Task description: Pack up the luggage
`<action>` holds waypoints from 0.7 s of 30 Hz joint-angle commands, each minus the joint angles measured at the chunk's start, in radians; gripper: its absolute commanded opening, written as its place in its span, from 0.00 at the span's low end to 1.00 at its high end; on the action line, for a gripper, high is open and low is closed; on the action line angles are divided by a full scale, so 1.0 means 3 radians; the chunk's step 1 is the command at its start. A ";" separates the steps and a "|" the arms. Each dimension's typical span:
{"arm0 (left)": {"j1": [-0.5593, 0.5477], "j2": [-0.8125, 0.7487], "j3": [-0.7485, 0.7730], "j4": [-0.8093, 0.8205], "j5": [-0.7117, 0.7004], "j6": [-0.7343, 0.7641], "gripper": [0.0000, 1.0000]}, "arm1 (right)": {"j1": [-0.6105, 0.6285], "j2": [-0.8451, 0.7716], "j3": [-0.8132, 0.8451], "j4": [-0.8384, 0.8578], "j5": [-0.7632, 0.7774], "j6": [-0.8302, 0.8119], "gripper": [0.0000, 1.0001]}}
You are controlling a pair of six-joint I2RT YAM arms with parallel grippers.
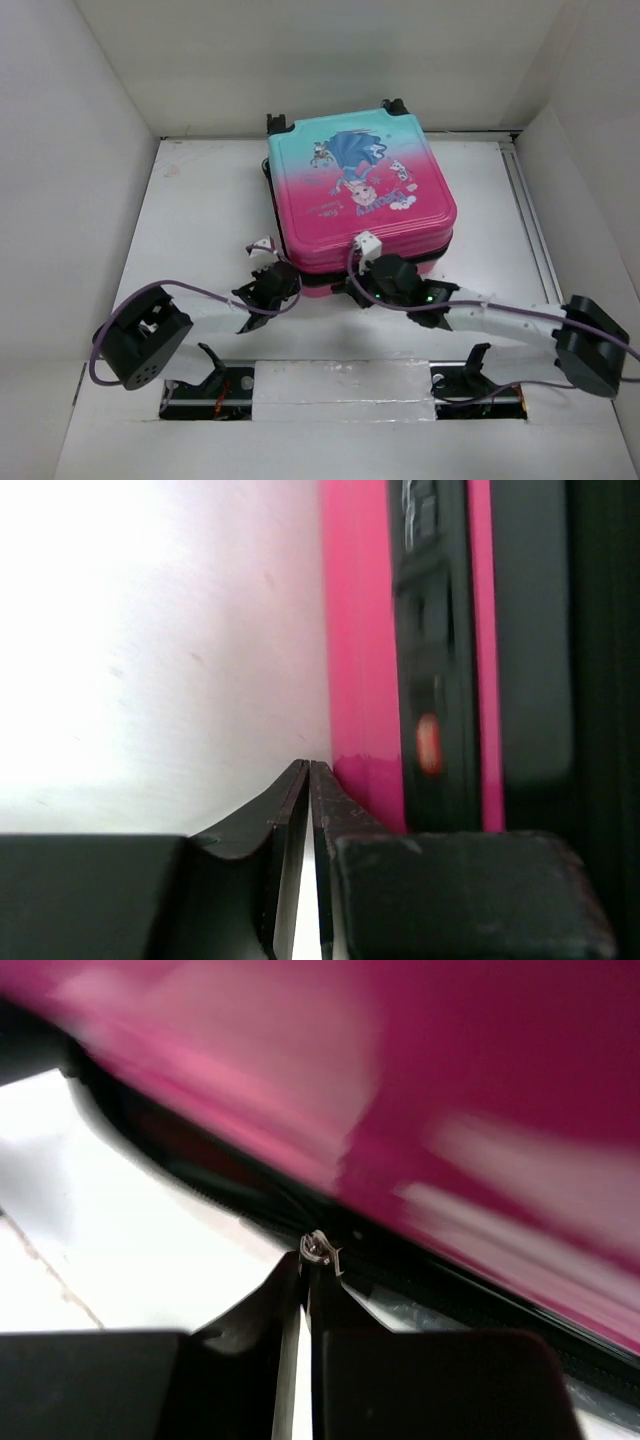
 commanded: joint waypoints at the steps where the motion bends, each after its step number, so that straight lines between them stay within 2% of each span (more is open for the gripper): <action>1: -0.0197 0.0167 0.0442 0.1255 0.0996 -0.0420 0.08 | 0.0892 0.0578 0.0520 0.0826 -0.1361 0.0174 0.00; 4: -0.0197 0.0168 0.0472 0.1225 0.1026 -0.0420 0.08 | 0.0979 0.0580 0.0562 0.0688 -0.1162 0.0174 0.00; 8: -0.0197 0.0071 0.0472 0.1189 0.0944 -0.0420 0.08 | 0.0913 -0.0041 0.0317 0.0408 -0.0820 0.0174 0.00; 11: -0.0197 0.0040 0.0472 0.1113 0.0909 -0.0420 0.15 | 0.0755 -0.0375 0.0143 0.0208 -0.0716 0.0174 0.00; 12: -0.0197 -0.0031 0.0472 0.1067 0.0909 -0.0420 0.21 | 0.0709 -0.0523 0.0112 0.0177 -0.0716 0.0174 0.00; 13: -0.0197 -0.0077 0.0472 0.1011 0.0838 -0.0379 0.31 | 0.0622 -0.0575 0.0076 0.0081 -0.0716 0.0174 0.00; 14: -0.0197 -0.0134 0.0472 0.0919 0.0771 -0.0349 0.50 | 0.0621 -0.0616 0.0076 0.0044 -0.0716 0.0174 0.00; 15: -0.0197 -0.0215 0.0427 0.0812 0.0679 -0.0348 0.58 | 0.0576 -0.0647 0.0046 0.0013 -0.0716 0.0174 0.11; 17: -0.0095 -0.0511 0.0360 0.0551 0.0429 -0.0267 0.71 | 0.0534 -0.0693 0.0015 -0.0058 -0.0716 0.0174 0.25; 18: -0.0028 -0.0614 0.0289 0.0474 0.0382 -0.0231 0.79 | 0.0499 -0.0693 0.0015 -0.0094 -0.0716 0.0144 0.44; 19: 0.0144 -0.0827 0.0288 0.0402 0.0331 -0.0231 0.82 | 0.0499 -0.0724 0.0015 -0.0094 -0.0716 0.0143 0.50; 21: 0.0390 -0.0967 0.0247 0.0452 0.0453 -0.0124 0.85 | 0.0468 -0.0724 0.0045 -0.0201 -0.0716 0.0108 0.56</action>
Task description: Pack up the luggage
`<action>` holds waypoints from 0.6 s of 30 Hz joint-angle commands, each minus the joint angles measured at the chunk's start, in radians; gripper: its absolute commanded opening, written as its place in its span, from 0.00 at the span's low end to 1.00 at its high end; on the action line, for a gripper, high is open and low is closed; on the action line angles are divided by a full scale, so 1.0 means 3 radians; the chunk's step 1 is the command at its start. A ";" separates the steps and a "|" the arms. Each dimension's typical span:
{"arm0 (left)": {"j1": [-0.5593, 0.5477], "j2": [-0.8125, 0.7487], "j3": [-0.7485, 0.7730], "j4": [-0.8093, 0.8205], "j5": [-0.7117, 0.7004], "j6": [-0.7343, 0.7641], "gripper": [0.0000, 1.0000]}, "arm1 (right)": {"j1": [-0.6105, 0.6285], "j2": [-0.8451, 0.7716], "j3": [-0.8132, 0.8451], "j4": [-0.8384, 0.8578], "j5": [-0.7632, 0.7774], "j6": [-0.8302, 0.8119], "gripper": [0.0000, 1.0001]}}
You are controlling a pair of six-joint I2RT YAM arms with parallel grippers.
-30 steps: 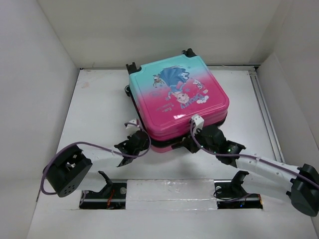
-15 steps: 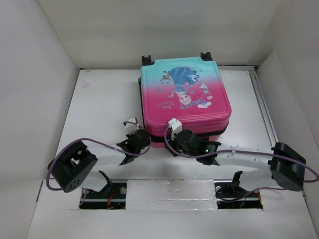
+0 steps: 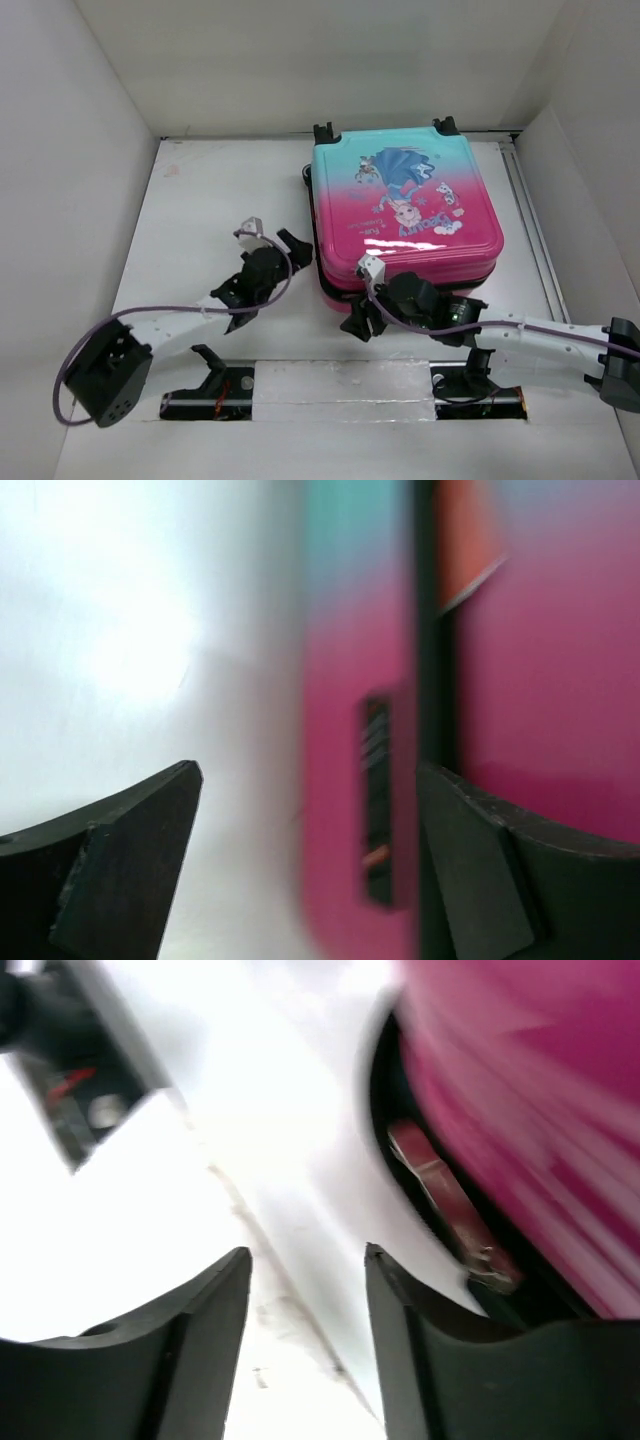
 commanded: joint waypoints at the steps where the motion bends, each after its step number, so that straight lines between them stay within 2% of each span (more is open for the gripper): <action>1: 0.0373 -0.0324 0.0243 0.0516 0.0247 0.0025 0.88 | 0.0023 -0.0068 0.0133 0.0329 -0.0391 -0.0025 0.58; 2: 0.0633 -0.0182 0.0386 0.0517 0.0496 0.0061 0.89 | 0.0023 -0.0068 0.0133 0.0298 -0.0421 -0.0025 0.58; 3: 0.0741 -0.0065 0.0564 0.0517 0.0625 0.0122 0.89 | 0.0023 -0.0027 0.0164 0.0298 -0.0452 -0.0025 0.58; 4: 0.0819 0.0078 0.0961 0.0461 0.0708 0.0123 0.89 | 0.0023 -0.0027 0.0164 0.0298 -0.0488 -0.0055 0.59; 6: 0.0987 0.0518 0.1402 0.0338 0.0922 0.0169 0.91 | 0.0023 0.0096 0.0266 0.0201 -0.0615 -0.0086 0.61; 10: 0.1309 0.1392 0.2512 0.0154 0.1464 0.0169 1.00 | 0.0023 0.0142 0.0297 0.0119 -0.0616 -0.0117 0.63; 11: 0.1371 0.1622 0.3117 0.0022 0.1622 0.0169 1.00 | 0.0023 0.0142 0.0327 0.0119 -0.0616 -0.0147 0.63; 13: 0.1473 0.2317 0.3784 -0.0478 0.1934 0.0281 1.00 | 0.0023 0.0142 0.0327 0.0119 -0.0616 -0.0148 0.65; 14: 0.1474 0.2557 0.4547 -0.0769 0.1936 0.0342 1.00 | 0.0023 0.0142 0.0327 0.0119 -0.0586 -0.0148 0.65; 17: 0.1504 0.3330 0.5436 -0.1450 0.2053 0.0562 1.00 | 0.0023 0.0173 0.0327 0.0119 -0.0585 -0.0148 0.66; 18: 0.1504 0.3504 0.6006 -0.1604 0.2124 0.0593 1.00 | 0.0023 0.0203 0.0327 0.0119 -0.0585 -0.0148 0.66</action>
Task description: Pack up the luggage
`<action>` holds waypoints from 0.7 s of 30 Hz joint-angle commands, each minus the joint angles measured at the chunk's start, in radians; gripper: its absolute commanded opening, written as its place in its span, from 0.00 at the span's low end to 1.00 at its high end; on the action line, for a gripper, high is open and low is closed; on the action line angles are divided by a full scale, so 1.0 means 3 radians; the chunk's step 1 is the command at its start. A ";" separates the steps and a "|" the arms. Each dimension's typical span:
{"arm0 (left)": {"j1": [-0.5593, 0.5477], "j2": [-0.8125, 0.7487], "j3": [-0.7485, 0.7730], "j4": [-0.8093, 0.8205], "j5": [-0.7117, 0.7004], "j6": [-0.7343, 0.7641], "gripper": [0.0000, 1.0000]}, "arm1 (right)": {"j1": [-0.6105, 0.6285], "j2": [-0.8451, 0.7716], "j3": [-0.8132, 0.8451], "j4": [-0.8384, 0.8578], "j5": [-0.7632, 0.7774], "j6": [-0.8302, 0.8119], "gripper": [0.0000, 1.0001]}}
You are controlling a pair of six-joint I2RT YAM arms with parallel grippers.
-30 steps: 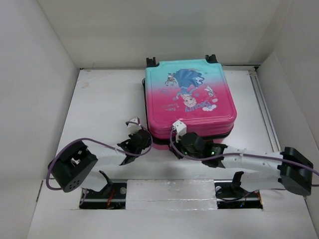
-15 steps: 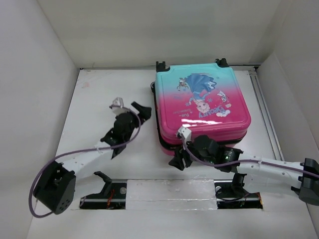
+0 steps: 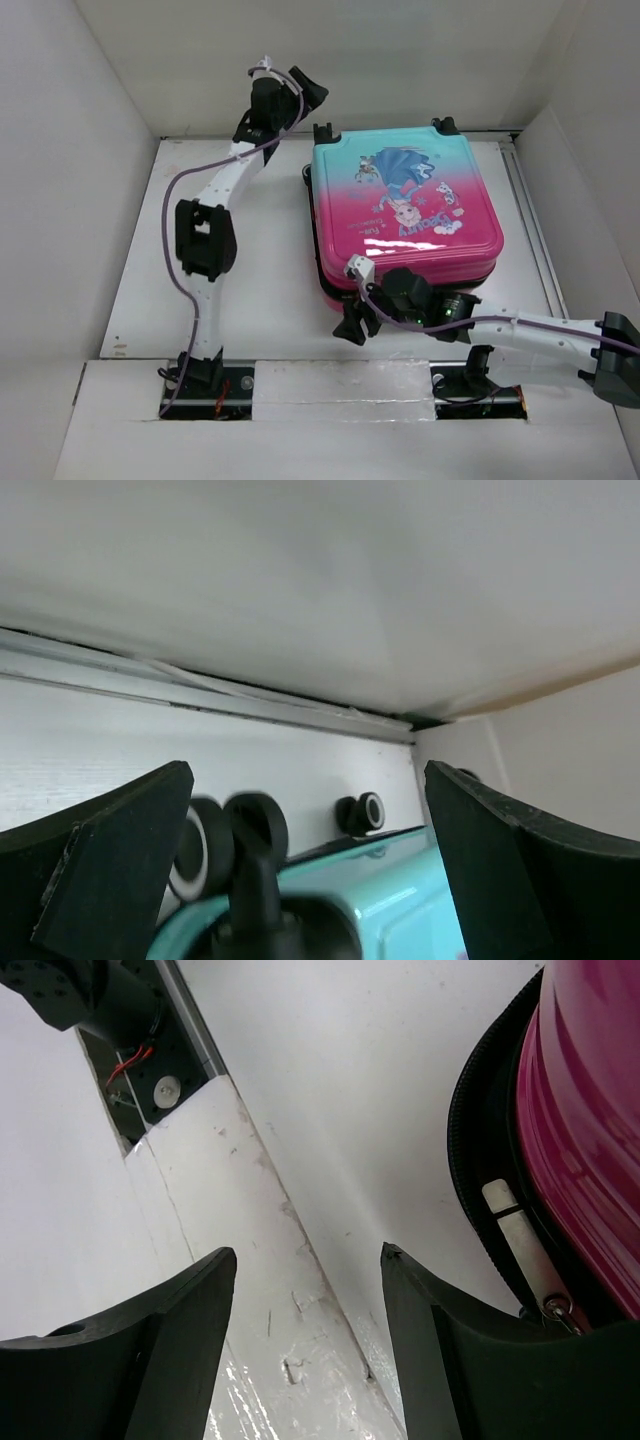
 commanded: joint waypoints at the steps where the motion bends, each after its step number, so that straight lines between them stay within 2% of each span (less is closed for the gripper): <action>1: -0.0004 0.0632 0.1050 -0.1097 0.0466 0.0247 1.00 | 0.0008 0.0026 0.0144 0.0052 -0.0049 -0.0054 0.66; 3: 0.0027 0.0839 0.1419 -0.1298 0.0381 0.0278 1.00 | 0.0008 0.0026 0.0144 0.0052 -0.0013 -0.0054 0.66; 4: 0.0027 0.0870 0.1441 -0.1299 0.0329 0.0278 1.00 | 0.0008 0.0026 0.0144 0.0052 0.0018 -0.0023 0.67; 7: 0.0027 0.0839 0.1099 -0.1125 0.0242 0.0314 1.00 | 0.0008 -0.0050 0.0144 -0.0030 0.0166 0.0008 0.67; 11: 0.0027 0.0885 0.1068 -0.1033 0.0410 0.0345 1.00 | 0.0008 -0.0050 0.0144 -0.0092 0.0320 0.0044 0.67; 15: -0.0049 0.0885 0.0869 -0.0539 0.0631 0.0187 1.00 | 0.0008 -0.0050 0.0144 -0.0092 0.0386 0.0074 0.67; 18: -0.0091 0.0926 0.0868 -0.0389 0.0717 0.0089 0.98 | 0.0008 -0.0151 0.0048 -0.0158 0.0728 0.0339 0.64; 19: -0.0091 0.0962 0.0838 -0.0257 0.0783 -0.0012 0.94 | 0.0008 -0.0233 0.0017 -0.0234 0.0926 0.0411 0.63; 20: -0.0091 0.0962 0.0787 -0.0155 0.0784 -0.0069 0.86 | 0.0008 -0.0325 -0.0054 -0.0280 0.1034 0.0478 0.60; 21: -0.0091 0.0962 0.0599 -0.0032 0.0825 -0.0135 0.69 | 0.0008 -0.0534 -0.0085 -0.0342 0.1152 0.0605 0.54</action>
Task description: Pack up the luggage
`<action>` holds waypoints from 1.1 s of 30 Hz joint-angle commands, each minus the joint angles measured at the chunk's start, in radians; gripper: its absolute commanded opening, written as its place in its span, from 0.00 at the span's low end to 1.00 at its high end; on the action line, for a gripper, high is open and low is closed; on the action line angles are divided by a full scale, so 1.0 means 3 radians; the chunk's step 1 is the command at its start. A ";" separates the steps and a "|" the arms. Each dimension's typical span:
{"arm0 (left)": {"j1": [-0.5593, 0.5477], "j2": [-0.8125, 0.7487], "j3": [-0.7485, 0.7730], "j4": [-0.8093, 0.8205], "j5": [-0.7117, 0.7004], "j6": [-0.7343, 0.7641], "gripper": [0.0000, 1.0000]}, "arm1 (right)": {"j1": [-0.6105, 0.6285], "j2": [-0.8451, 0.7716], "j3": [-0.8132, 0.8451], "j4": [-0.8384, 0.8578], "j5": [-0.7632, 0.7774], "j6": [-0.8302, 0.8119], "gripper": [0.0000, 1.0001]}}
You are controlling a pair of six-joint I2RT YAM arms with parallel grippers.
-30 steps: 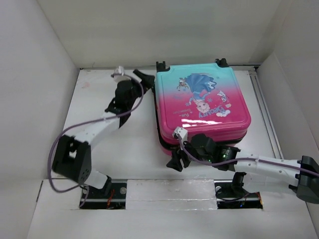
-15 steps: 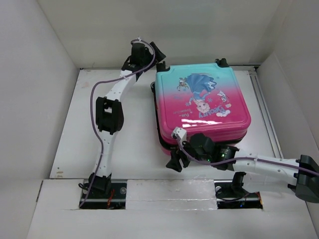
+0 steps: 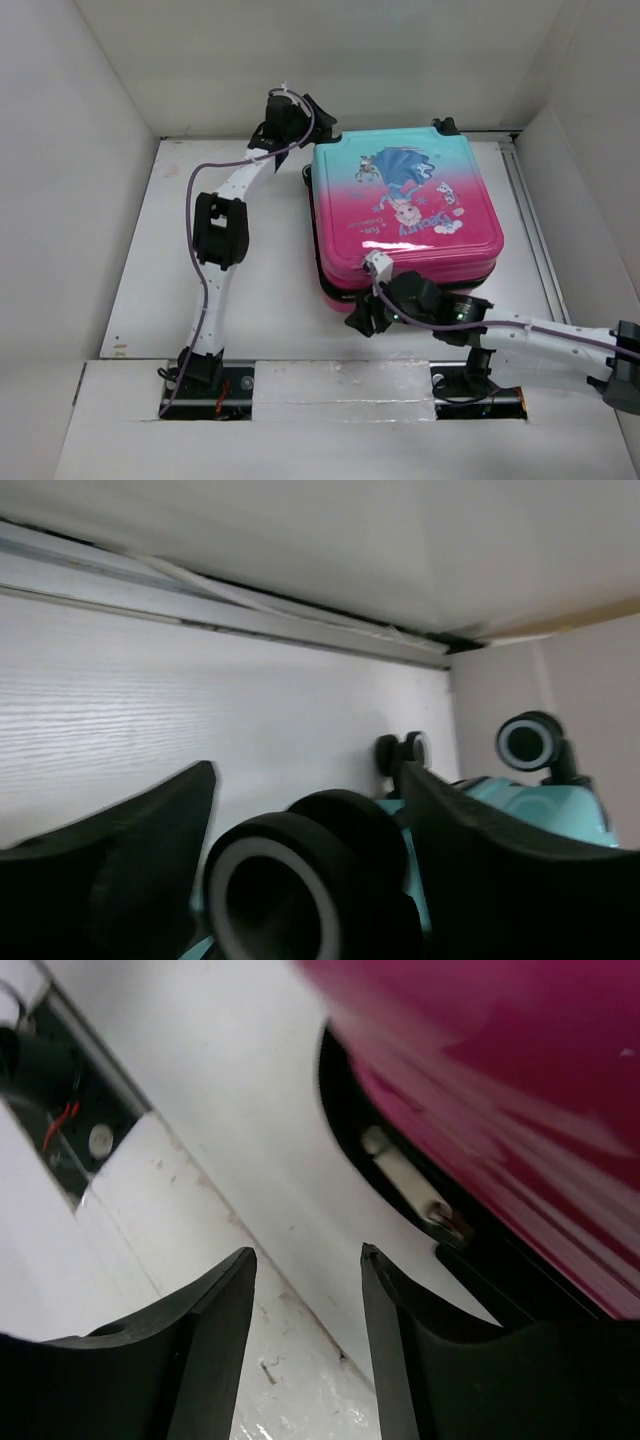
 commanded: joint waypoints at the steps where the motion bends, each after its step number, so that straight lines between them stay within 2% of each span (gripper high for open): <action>1: -0.0096 -0.0116 -0.0348 0.0565 0.0255 -0.0241 0.60 | 0.0001 -0.0459 -0.0035 -0.0170 0.0667 0.0407 0.51; 2: -0.0096 -0.0162 -0.0476 0.0865 0.0291 -0.0384 0.48 | -0.0029 -0.0551 -0.0070 -0.0404 0.0881 0.0459 0.51; 4: -0.0055 -0.0249 -0.0788 0.1102 0.0291 -0.0518 0.20 | -0.0085 -0.0740 -0.0101 -0.0640 0.0949 0.0571 0.47; 6: -0.0024 -0.0382 -0.0947 0.1404 0.0291 -0.0625 0.02 | -0.0188 -0.0808 -0.0101 -0.0896 0.1061 0.0633 0.45; 9: 0.0053 -0.0632 -0.1320 0.1721 0.0210 -0.0692 0.00 | -0.0280 -0.0869 -0.0137 -0.0938 0.1138 0.0700 0.44; 10: 0.0098 -0.0729 -0.1589 0.1783 0.0169 -0.0727 0.00 | -0.0280 -0.0869 -0.0137 -0.0938 0.1138 0.0700 0.44; 13: 0.0262 -0.1210 -0.2106 0.2049 -0.0021 -0.0692 0.00 | -0.0524 -0.0681 -0.0137 -0.0622 0.1154 0.0506 0.43; 14: 0.0308 -0.1342 -0.2468 0.2100 -0.0051 -0.0692 0.00 | -0.0627 -0.0513 -0.0137 -0.0489 0.1083 0.0242 0.41; 17: 0.0482 -0.1869 -0.3113 0.2351 -0.0087 -0.0692 0.00 | -0.1143 -0.0206 0.0062 0.0043 0.0582 -0.0179 0.39; 18: 0.0513 -0.1992 -0.3237 0.2351 -0.0118 -0.0692 0.00 | -0.1281 0.0008 0.0133 0.0135 0.0460 -0.0413 0.36; 21: 0.0544 -0.2462 -0.3615 0.2356 -0.0179 -0.0611 0.00 | -0.1655 0.0361 0.0527 0.0325 0.0014 -0.0695 0.36; 24: 0.0544 -0.2851 -0.3770 0.2213 -0.0220 -0.0544 0.00 | -0.1885 0.0521 0.0864 0.0361 -0.0349 -0.0916 0.36; 27: 0.0544 -0.3107 -0.3770 0.1952 -0.0220 -0.0478 0.00 | -0.1998 0.0522 0.0941 0.0361 -0.0589 -0.0916 0.46; 28: 0.0544 -0.3158 -0.3719 0.1891 -0.0220 -0.0477 0.00 | -0.1998 0.0461 0.0942 0.0361 -0.0590 -0.0916 0.54; 33: 0.0544 -0.3480 -0.3576 0.1574 -0.0093 -0.0482 0.00 | -0.2176 0.0098 0.0773 0.0157 -0.0534 -0.0916 0.61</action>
